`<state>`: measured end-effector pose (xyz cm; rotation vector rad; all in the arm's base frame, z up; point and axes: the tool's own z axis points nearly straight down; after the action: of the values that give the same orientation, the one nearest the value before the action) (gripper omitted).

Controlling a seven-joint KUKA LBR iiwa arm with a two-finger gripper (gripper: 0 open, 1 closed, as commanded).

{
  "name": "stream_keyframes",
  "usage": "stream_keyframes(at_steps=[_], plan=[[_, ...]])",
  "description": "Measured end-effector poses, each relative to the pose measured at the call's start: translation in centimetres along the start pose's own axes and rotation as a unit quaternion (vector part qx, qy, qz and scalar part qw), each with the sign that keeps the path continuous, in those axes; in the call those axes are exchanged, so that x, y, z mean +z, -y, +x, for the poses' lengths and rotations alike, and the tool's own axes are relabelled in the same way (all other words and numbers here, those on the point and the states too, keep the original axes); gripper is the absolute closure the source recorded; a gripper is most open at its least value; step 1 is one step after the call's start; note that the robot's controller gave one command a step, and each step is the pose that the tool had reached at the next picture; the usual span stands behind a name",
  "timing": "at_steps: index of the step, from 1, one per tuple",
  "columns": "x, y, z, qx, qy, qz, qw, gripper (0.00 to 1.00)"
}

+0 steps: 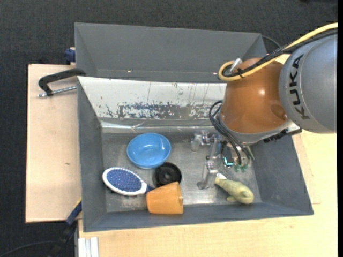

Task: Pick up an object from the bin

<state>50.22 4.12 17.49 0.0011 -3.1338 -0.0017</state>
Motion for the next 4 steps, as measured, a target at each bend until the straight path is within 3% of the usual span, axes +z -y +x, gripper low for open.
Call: stream_keyframes(at_steps=[1,2,3,4], plan=[[10.7,-6.7,-2.0,-0.050,0.0006,0.000,0.9987,0.00],[10.2,-6.5,-2.2,-0.048,0.0057,0.000,0.9989,1.00],[-2.0,-4.6,-0.6,-0.080,0.0105,0.000,0.9967,1.00],[-1.6,-4.7,-0.4,-0.080,0.0065,0.000,0.9968,0.00]])
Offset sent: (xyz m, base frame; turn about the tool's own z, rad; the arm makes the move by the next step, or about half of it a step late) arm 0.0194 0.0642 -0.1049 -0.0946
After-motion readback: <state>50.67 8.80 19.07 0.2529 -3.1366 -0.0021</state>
